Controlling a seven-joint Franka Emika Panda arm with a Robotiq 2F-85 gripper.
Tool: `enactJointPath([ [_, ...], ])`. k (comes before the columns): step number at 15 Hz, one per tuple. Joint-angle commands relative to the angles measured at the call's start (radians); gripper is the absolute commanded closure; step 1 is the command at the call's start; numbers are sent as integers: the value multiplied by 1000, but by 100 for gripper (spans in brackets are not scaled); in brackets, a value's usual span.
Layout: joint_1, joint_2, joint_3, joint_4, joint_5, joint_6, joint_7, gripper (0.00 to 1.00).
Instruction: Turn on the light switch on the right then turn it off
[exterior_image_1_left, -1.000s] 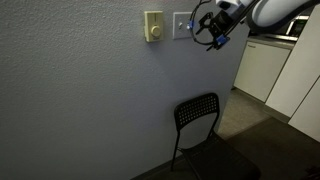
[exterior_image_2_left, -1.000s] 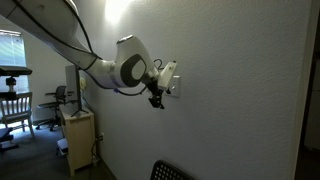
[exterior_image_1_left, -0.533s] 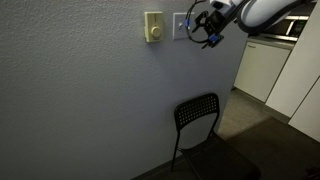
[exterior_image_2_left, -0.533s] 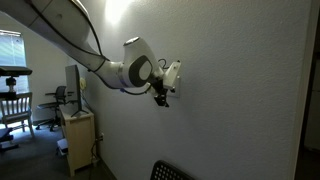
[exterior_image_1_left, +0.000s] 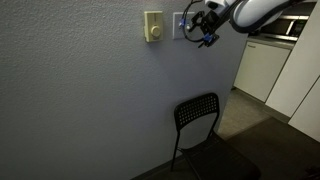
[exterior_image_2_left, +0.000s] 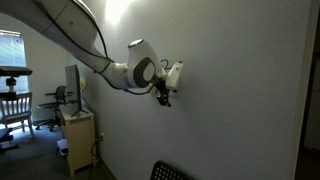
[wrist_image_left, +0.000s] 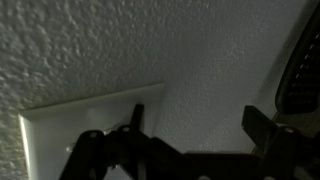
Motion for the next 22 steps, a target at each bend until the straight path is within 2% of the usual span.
enactJointPath([
  [1,-21,51,31,69,49,8,-44,0],
  [5,-14,55,43,69,77,5,-44,0],
  [11,-6,57,31,84,38,6,-27,0],
  [14,10,39,2,88,-16,6,0,0],
  [15,-40,33,53,92,-80,6,39,0],
  [22,-39,-19,49,133,-296,-55,145,0],
])
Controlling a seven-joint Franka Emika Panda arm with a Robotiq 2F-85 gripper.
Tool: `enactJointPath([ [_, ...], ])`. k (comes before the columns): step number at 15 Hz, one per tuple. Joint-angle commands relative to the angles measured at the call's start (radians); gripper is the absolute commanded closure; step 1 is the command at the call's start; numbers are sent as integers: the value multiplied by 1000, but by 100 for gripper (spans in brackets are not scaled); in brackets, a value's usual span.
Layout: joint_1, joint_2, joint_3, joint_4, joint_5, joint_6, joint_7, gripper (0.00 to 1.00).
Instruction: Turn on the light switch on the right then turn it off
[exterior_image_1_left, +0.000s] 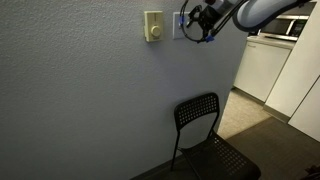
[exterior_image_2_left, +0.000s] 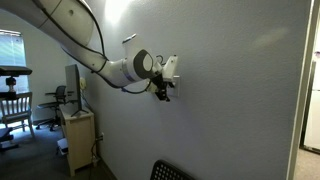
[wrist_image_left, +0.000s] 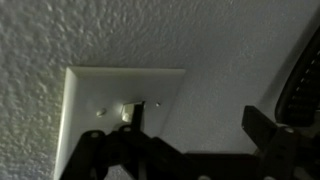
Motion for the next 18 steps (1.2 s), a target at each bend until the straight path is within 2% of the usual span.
enactJointPath([
  [1,-24,-4,20,101,-82,-13,28,0],
  [10,-24,-14,24,90,-120,-52,59,0],
  [15,-18,-27,22,58,-132,-73,142,0],
  [18,-7,-64,15,43,-179,-110,228,0],
])
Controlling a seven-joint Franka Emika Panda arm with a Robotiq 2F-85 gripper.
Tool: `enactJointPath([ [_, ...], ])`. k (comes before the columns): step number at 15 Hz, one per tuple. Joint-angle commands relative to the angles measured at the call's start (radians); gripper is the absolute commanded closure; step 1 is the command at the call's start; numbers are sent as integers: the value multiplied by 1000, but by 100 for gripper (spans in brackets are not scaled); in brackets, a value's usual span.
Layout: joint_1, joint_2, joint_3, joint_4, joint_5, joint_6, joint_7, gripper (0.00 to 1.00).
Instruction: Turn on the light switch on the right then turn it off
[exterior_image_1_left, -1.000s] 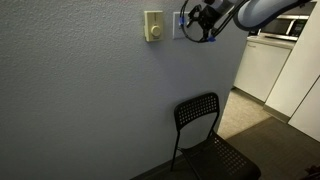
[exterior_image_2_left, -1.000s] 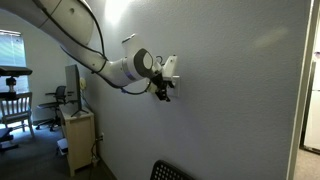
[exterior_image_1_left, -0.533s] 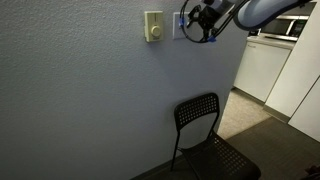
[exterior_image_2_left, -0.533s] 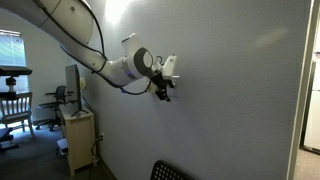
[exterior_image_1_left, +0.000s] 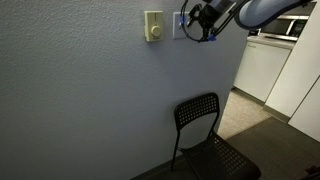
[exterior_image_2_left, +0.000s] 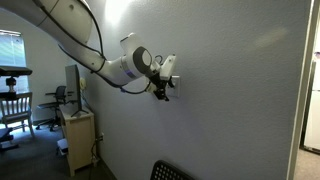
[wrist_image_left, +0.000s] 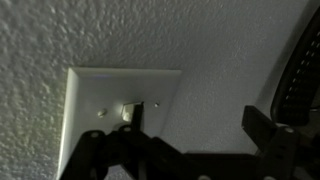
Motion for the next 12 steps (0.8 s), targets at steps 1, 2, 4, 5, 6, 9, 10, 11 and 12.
enactJointPath([
  [1,-8,-67,10,10,-63,-48,95,0],
  [2,-11,-69,19,8,-57,-63,104,0],
  [4,-20,-64,29,9,-41,-67,119,0],
  [5,-22,-68,31,9,-39,-59,128,0],
  [6,-24,-74,33,8,-37,-56,131,0],
  [9,-26,-81,34,22,-40,-55,143,0],
  [10,-29,-75,37,29,-26,-52,135,0],
  [11,-34,-59,41,38,-10,-39,114,0],
  [12,-38,-50,46,46,9,-33,98,0],
])
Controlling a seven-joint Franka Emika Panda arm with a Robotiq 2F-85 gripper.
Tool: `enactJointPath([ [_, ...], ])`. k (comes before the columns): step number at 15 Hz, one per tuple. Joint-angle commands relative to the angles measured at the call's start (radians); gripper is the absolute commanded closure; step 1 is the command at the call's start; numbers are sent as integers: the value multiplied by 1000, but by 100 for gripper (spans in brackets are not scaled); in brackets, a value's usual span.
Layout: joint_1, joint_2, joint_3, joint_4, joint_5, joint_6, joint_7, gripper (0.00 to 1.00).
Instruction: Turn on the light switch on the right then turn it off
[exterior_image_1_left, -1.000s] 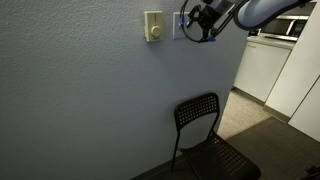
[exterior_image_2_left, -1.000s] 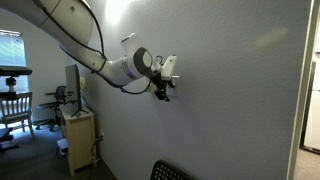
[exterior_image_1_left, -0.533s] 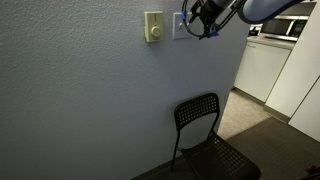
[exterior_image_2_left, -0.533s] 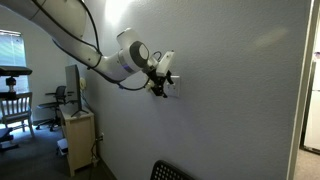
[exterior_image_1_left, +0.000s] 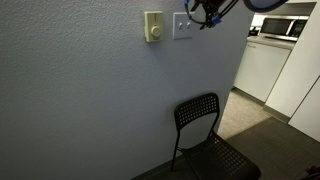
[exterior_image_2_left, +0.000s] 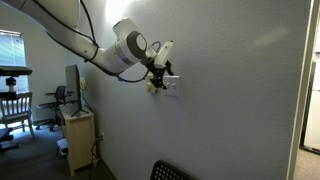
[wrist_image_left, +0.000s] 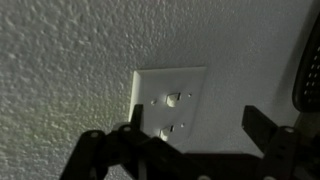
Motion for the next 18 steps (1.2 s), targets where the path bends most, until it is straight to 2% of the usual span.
enactJointPath([
  [1,-41,44,41,42,61,11,-57,0],
  [7,-72,123,71,123,169,-24,-132,0],
  [13,-74,129,64,128,182,-84,-99,0],
  [18,-66,100,63,97,161,-74,-84,0],
])
